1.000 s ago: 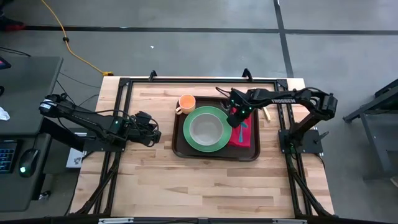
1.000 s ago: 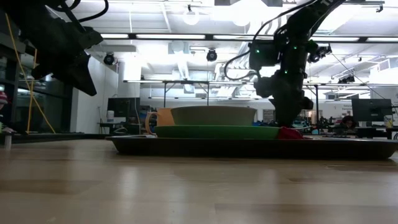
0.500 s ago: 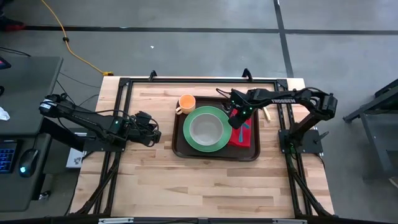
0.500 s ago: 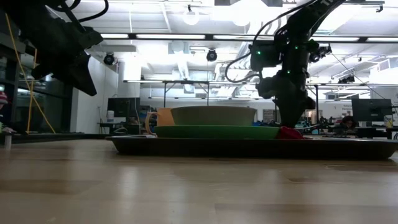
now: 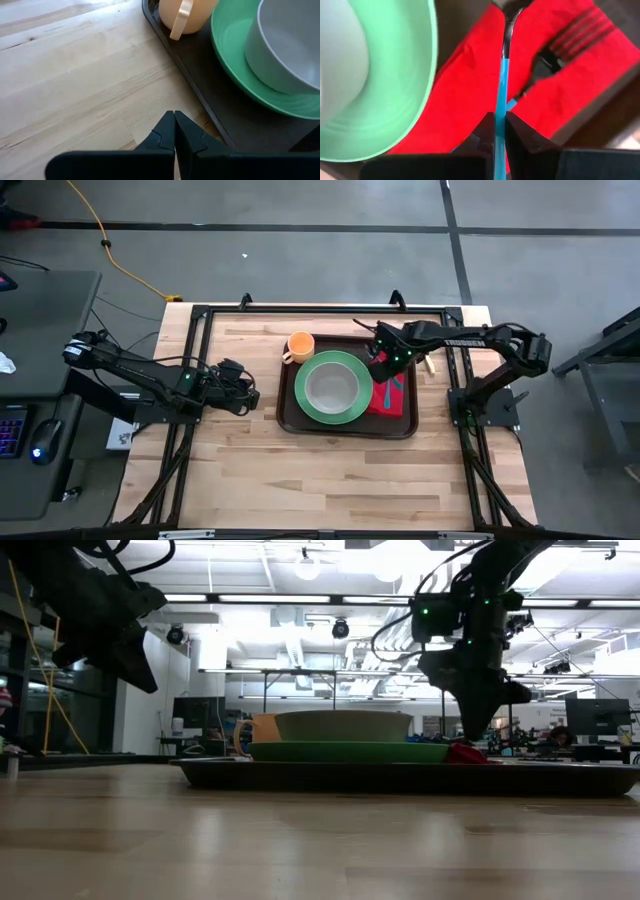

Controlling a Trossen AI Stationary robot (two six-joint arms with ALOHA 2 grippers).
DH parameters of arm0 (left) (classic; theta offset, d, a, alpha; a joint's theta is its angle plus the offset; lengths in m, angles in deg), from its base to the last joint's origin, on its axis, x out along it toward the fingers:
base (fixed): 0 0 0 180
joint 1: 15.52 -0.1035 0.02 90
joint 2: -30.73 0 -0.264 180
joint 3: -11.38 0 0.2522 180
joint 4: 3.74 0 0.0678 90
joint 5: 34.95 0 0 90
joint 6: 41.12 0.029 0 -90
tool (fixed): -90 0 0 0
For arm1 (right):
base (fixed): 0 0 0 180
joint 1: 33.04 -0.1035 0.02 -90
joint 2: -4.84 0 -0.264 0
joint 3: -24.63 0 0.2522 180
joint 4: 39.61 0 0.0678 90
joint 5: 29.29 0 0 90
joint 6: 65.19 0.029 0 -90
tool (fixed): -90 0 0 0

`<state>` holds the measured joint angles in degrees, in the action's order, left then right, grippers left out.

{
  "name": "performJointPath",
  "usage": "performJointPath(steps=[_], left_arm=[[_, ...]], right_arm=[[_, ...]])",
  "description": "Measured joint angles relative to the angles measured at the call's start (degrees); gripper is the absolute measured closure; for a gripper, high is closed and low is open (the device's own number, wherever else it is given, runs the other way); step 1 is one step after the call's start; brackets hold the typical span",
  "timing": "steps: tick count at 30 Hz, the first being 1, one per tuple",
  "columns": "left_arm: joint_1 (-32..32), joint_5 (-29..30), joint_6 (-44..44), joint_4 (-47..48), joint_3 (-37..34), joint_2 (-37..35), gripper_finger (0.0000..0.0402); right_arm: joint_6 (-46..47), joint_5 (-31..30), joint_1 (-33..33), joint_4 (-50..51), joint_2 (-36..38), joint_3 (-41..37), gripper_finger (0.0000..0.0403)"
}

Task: Set up tray
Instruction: Put the blue spoon on the red napkin to the left of the blue fork

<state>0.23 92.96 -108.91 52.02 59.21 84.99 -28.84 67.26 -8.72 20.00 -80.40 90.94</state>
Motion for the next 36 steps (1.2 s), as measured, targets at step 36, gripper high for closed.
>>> performJointPath(steps=[36], left_arm=[[0.0, 0.6, 9.3, 15.2, 0.0, -0.1, 0.0371]], right_arm=[[46.2, -10.1, -14.0, -7.1, -3.0, 0.0, 0.0389]])
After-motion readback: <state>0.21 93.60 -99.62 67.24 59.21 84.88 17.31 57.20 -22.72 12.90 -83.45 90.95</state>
